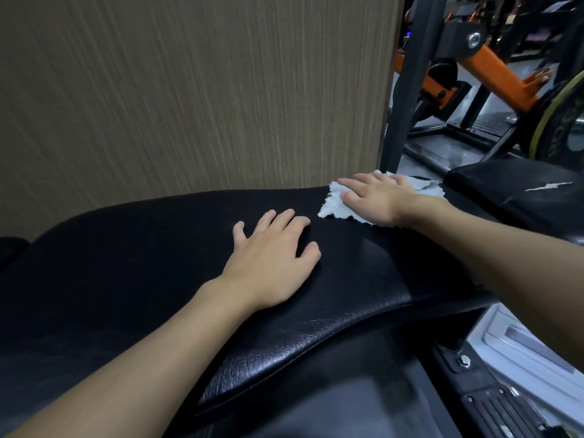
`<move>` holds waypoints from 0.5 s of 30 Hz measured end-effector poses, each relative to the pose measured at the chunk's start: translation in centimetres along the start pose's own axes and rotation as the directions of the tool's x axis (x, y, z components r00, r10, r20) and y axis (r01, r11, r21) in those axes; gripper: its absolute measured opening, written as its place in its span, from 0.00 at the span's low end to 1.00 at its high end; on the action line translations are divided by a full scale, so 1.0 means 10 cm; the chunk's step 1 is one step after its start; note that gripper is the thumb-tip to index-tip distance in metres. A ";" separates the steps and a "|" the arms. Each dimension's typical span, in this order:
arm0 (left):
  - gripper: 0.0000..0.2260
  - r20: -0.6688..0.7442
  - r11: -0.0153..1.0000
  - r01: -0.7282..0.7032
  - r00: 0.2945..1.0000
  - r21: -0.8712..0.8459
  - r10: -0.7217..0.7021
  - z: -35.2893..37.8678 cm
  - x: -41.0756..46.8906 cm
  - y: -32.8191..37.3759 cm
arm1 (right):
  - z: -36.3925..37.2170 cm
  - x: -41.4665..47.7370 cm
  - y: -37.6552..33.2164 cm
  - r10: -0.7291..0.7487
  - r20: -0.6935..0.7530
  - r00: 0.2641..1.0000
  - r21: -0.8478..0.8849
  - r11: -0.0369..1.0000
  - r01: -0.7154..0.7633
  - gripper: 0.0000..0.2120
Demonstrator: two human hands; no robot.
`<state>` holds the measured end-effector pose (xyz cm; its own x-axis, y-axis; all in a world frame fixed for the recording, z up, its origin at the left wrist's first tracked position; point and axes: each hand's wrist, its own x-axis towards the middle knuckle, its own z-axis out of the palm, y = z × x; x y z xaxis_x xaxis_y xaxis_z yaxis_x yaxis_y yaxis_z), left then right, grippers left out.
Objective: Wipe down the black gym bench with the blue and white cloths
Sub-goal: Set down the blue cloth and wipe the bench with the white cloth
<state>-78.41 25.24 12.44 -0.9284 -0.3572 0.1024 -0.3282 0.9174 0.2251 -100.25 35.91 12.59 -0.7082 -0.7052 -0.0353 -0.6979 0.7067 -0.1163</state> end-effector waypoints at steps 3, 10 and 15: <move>0.23 0.005 1.000 0.011 1.000 -0.011 -0.011 -0.01 -0.01 0.00 | 0.01 -0.19 0.01 -0.026 -0.012 1.000 0.000 1.000 0.026 0.26; 0.23 0.051 0.999 0.026 0.998 0.046 -0.028 -0.06 -0.02 0.08 | 0.04 -1.08 0.09 -0.133 -0.031 0.991 -0.029 0.991 0.132 0.26; 0.22 0.062 0.999 -0.033 0.998 0.014 0.032 -0.16 0.13 0.24 | 0.07 -1.52 0.14 -0.142 -0.059 0.988 -0.079 0.987 0.137 0.30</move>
<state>-80.16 26.69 14.72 -0.9473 -0.3165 0.0497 -0.3001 0.9309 0.2084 -90.40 47.52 12.29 -0.6071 -0.7936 0.0398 -0.7946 0.6058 -0.0415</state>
